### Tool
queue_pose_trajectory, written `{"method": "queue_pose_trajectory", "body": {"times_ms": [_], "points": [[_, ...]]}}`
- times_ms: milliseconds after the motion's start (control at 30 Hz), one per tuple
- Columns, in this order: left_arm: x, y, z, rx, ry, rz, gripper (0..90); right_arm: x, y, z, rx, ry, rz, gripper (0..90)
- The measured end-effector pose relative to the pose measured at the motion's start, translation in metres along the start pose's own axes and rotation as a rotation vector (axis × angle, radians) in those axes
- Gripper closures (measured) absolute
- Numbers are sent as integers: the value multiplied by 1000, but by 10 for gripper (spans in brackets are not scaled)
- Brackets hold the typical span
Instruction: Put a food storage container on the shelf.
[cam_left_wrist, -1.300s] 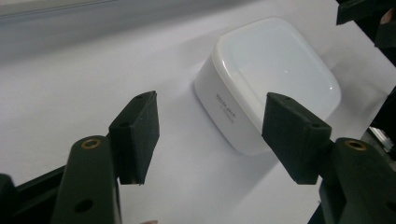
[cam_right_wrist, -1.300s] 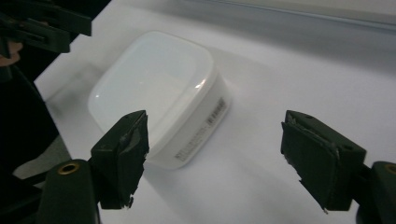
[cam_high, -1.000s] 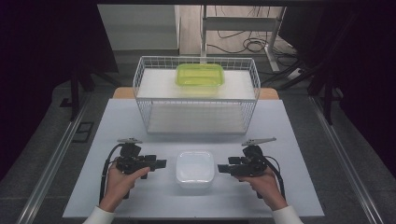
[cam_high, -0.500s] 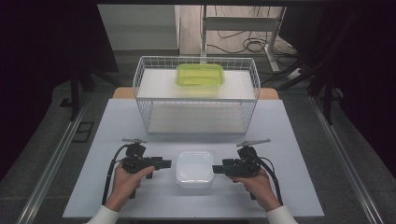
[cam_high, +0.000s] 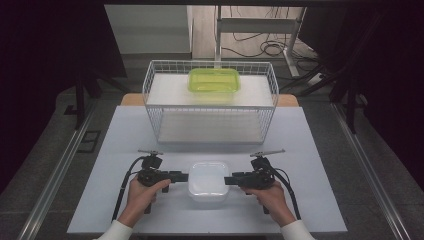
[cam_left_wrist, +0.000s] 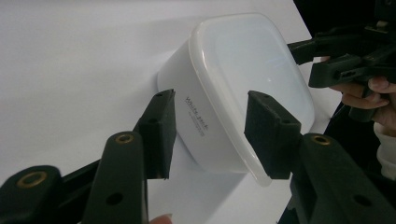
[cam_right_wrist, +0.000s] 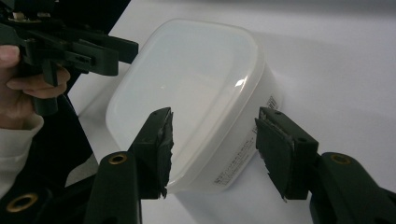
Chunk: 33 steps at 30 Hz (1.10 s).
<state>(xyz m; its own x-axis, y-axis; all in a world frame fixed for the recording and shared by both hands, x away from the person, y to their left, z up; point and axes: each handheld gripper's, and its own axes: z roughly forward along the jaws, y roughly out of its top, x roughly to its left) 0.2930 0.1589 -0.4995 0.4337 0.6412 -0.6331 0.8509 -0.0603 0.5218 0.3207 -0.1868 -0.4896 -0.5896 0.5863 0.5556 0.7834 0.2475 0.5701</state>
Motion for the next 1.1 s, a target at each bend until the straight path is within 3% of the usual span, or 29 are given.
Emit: {"method": "queue_pose_trajectory", "body": {"times_ms": [367, 567, 633, 833, 1100], "points": [[0, -1, 7, 6, -34, -11, 588, -4, 0, 6, 5, 14, 56, 543], [0, -1, 9, 14, -76, -25, 668, -6, -1, 5, -5, 45, 91, 619], [-1, -1, 10, 13, -71, -27, 678, -7, -1, 5, -7, 48, 100, 628], [2, -5, 10, -22, -92, -75, 706, -11, -3, 4, -16, 79, 162, 658], [2, -8, 7, -25, -112, -98, 736, -14, -6, 1, -22, 124, 218, 706]]}}
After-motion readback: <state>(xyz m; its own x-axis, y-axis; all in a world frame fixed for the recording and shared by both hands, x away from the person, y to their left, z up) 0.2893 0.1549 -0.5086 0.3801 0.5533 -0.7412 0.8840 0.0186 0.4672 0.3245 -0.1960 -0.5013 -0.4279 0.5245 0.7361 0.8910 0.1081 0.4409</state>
